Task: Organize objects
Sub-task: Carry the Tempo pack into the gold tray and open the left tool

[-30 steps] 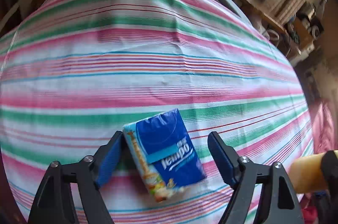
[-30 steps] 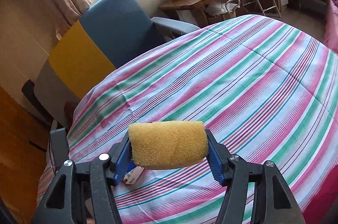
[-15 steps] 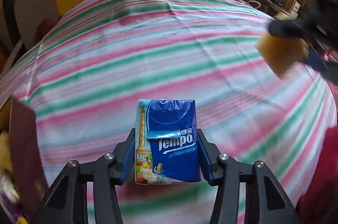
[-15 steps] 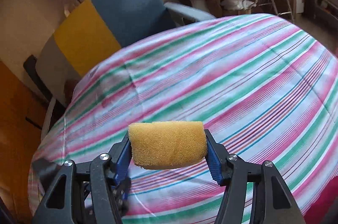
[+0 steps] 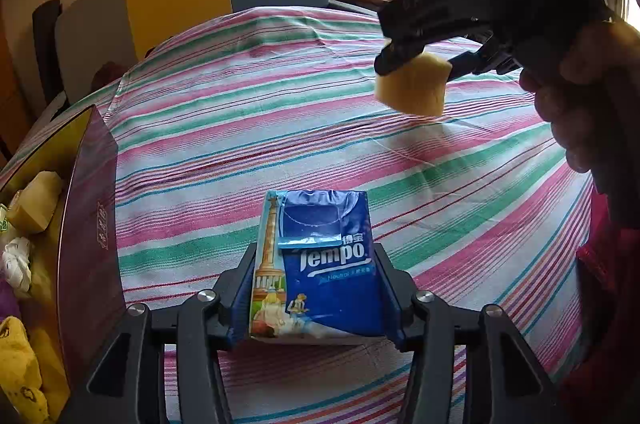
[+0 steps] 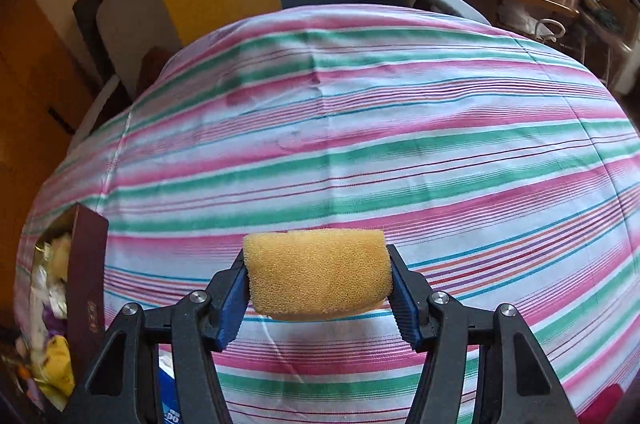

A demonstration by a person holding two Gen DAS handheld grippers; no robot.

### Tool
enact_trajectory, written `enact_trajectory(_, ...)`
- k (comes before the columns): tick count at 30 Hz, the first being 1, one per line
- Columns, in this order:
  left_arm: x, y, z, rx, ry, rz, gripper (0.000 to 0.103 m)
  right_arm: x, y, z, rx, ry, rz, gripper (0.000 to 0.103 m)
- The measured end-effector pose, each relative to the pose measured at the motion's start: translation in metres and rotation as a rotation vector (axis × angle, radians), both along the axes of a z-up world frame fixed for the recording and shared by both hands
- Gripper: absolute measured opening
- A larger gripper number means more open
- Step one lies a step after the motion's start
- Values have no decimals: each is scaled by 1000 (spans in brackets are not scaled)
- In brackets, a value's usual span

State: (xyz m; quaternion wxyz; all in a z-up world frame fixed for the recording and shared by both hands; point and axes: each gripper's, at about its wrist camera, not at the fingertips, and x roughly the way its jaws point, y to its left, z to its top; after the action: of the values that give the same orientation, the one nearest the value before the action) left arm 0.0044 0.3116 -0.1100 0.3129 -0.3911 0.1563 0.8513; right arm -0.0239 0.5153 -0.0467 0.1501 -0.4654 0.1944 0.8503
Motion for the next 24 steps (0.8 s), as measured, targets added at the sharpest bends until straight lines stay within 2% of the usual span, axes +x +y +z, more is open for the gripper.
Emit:
enact_trajectory(4, 0, 0, -3, 21, 7, -3, 53, -8, -5, -13, 33, -71, 19, 60)
enact_trajectory(9, -1, -1, -5, 31, 9, -11, 53, -13, -16, -19, 92, -100, 68, 60)
enact_trajectory(24, 2, -1, -6, 32, 19, -15, 53, -15, -17, -21, 131, -102, 82, 59)
